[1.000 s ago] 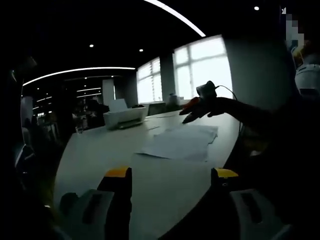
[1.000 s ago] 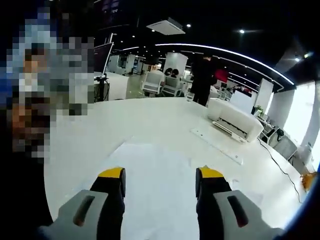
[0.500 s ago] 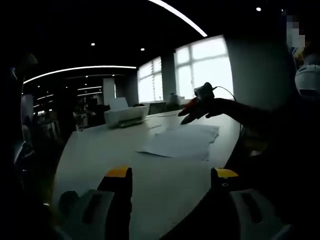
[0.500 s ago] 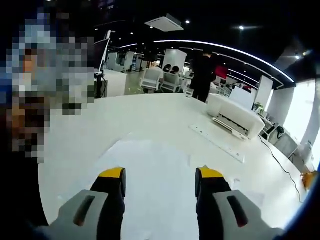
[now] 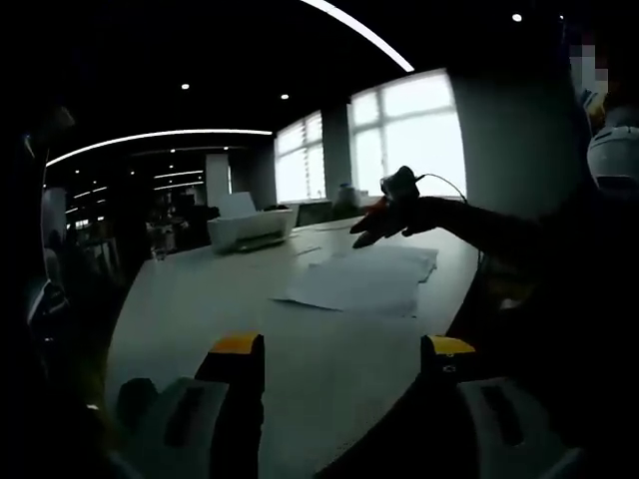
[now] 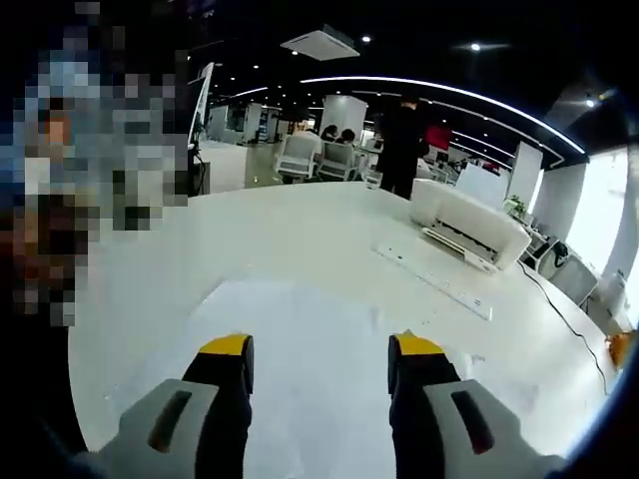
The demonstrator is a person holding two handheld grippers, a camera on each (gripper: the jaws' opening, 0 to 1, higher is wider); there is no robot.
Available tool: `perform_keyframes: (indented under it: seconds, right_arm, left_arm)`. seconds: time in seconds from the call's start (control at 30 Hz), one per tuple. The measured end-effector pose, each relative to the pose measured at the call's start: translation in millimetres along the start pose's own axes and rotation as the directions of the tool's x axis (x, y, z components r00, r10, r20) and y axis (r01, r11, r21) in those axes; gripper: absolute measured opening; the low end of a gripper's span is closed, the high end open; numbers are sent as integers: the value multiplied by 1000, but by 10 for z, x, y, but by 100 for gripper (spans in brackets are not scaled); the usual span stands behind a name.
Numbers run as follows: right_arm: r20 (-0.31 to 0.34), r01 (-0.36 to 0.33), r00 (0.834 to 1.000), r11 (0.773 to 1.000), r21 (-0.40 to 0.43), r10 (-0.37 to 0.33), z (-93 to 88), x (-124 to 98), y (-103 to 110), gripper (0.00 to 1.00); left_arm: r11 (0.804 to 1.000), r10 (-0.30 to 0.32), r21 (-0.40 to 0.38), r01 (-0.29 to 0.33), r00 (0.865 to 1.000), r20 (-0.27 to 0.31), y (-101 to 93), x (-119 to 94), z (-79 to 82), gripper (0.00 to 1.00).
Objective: Organize the stack of printing papers by aligning and flattening the scattered papers on the table
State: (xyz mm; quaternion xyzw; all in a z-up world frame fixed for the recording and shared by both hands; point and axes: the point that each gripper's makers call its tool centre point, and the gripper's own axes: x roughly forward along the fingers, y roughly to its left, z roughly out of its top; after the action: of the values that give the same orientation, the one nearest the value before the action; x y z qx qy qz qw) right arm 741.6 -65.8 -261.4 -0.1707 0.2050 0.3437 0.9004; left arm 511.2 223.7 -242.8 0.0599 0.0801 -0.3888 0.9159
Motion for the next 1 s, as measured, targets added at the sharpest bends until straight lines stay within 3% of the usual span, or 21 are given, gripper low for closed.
perform_keyframes:
  seconds: [1.0]
  right_arm:
    - [-38,17,999,999,46,-15,-117,281,-268,45]
  left_arm:
    - [1000,3,3,-3,1000,-10,26,-19,-14,66]
